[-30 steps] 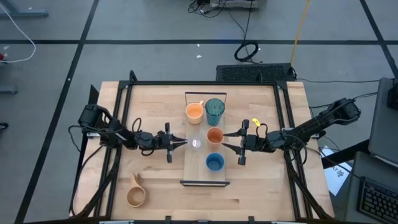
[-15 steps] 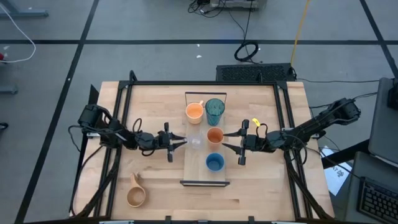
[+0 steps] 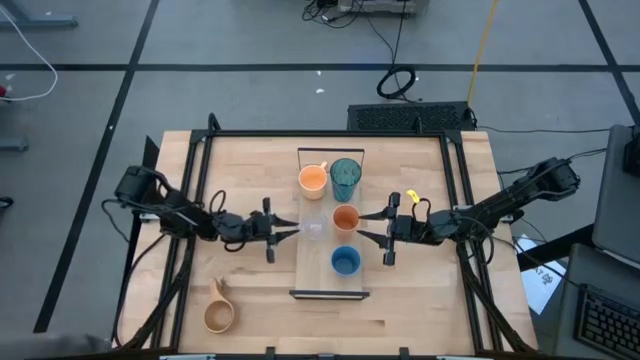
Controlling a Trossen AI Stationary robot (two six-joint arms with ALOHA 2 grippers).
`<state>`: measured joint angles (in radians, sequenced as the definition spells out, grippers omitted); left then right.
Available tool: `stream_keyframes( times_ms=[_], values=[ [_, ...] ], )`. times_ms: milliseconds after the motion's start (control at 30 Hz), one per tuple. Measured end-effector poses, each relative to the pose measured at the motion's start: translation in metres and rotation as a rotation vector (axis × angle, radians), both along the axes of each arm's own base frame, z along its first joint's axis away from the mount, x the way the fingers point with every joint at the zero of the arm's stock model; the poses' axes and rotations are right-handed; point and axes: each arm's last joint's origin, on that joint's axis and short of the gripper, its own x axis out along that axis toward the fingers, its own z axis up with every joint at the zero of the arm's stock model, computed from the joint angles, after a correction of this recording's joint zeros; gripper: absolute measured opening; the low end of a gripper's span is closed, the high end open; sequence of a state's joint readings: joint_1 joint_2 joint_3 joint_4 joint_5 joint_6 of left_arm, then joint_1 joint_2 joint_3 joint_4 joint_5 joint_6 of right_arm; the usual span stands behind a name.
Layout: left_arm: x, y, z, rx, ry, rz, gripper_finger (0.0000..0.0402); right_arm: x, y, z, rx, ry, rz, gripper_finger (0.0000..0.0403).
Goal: Stack small to large cups/mugs on shelf
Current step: Put the wooden brown mug on the shelf
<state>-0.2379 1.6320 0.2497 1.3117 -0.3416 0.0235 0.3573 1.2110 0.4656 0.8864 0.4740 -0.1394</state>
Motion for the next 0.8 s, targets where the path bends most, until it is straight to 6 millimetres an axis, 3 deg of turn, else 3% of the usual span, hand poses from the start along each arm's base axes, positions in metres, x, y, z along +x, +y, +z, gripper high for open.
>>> stream_keyframes(
  times_ms=[800],
  values=[
    [-0.018,-0.006,0.026,-0.008,0.074,-0.043,0.0081,0.0,0.0,0.001,0.02,-0.015,0.001,0.0152]
  ],
)
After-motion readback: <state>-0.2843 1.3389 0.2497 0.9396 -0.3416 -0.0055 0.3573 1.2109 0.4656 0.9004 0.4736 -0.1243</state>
